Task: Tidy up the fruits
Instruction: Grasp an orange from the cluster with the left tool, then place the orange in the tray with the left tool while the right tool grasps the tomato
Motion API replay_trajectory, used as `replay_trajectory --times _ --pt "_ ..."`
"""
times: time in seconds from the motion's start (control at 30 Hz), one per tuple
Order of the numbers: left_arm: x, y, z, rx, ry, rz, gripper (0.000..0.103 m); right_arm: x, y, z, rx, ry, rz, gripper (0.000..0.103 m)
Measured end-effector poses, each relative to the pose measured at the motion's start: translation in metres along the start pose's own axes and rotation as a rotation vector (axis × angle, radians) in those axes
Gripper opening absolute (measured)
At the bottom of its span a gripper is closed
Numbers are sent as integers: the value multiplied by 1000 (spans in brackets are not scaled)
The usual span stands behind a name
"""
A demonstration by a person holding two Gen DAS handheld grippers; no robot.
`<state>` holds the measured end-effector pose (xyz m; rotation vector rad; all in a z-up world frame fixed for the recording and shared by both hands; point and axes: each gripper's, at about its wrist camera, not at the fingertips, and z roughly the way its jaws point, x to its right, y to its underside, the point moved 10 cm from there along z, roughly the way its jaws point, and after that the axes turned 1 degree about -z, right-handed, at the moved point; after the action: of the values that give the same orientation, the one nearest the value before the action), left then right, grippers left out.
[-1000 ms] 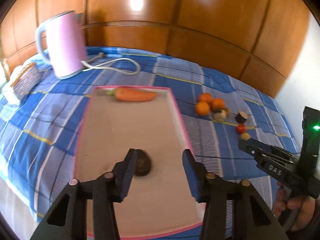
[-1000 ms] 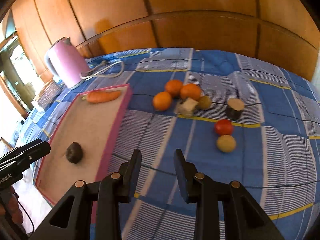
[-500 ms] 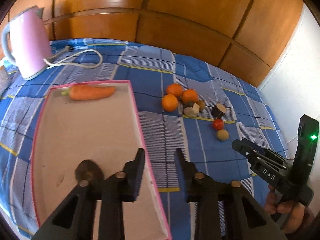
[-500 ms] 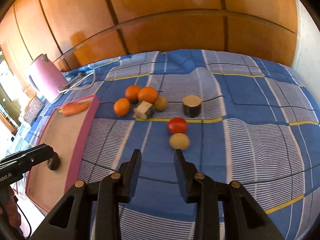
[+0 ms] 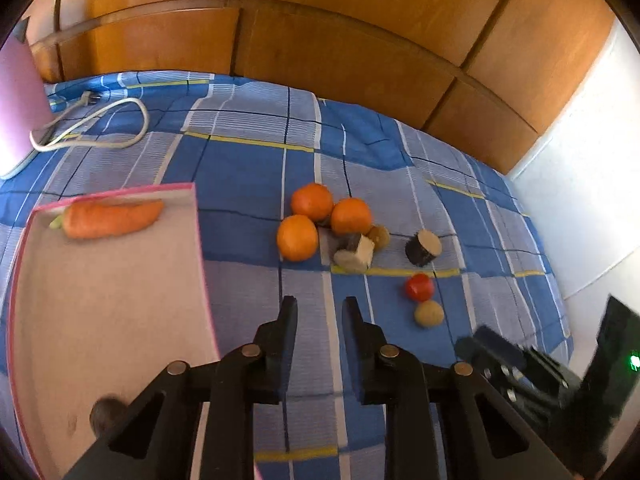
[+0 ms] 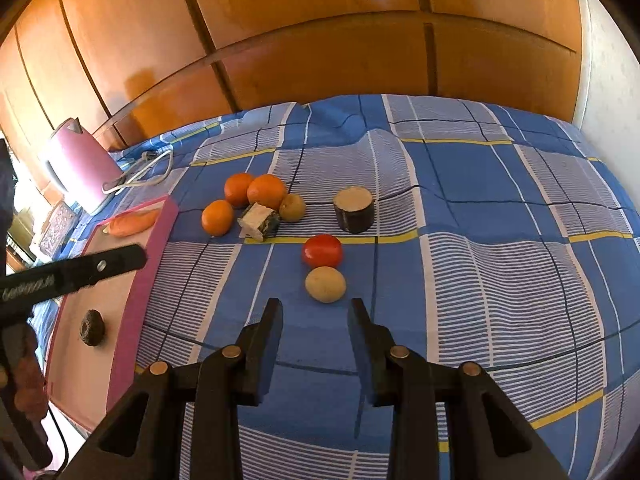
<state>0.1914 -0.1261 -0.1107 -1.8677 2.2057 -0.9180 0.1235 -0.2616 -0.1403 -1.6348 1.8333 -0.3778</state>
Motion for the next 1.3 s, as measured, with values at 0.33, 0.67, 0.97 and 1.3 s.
replay_trajectory --times 0.33,0.67,0.97,1.3 --pt "-1 -25 50 -49 -46 12 24 13 -5 2 0 6 14 34" --pt "-10 -34 79 -65 -84 0 45 22 -7 10 -16 5 26 34" --pt "-17 -34 97 -73 -97 6 34 26 -9 12 -14 10 30 34" --pt "-12 12 65 -77 -112 3 34 40 -6 21 -43 50 25 34"
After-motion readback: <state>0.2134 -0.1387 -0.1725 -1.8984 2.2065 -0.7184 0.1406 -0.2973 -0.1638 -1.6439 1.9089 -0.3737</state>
